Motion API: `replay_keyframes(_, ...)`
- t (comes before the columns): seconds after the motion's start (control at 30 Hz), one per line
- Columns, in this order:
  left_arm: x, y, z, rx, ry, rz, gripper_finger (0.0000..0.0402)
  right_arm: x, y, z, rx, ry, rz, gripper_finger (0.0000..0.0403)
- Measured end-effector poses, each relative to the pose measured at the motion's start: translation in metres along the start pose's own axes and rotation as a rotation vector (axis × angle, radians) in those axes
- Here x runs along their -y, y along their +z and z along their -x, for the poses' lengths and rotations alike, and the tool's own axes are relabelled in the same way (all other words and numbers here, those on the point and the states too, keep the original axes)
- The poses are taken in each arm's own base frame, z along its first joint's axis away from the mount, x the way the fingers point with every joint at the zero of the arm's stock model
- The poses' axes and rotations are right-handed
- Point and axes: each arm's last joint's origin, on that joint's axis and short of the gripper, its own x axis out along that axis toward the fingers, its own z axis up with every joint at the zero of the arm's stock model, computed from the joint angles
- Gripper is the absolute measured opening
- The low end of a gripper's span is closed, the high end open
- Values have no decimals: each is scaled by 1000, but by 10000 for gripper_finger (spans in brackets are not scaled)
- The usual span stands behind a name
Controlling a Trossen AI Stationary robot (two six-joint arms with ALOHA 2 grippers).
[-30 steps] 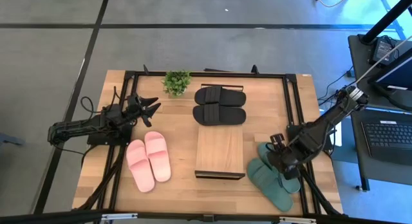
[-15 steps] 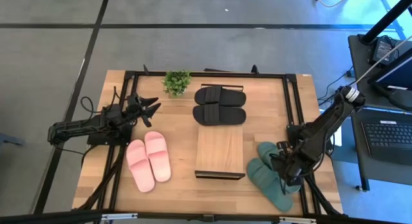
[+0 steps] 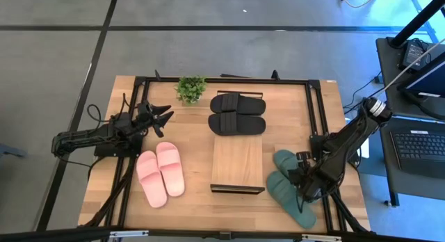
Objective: Pick and place slides into the shelf
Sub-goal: Put the right green slide under the shelf
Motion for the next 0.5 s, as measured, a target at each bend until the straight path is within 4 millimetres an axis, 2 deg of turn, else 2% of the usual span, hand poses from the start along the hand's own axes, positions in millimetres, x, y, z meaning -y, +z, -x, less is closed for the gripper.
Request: replay_keyframes(0.5,0,0,0,-1,1,6,162,-3,8,-10,87,-181,22,168)
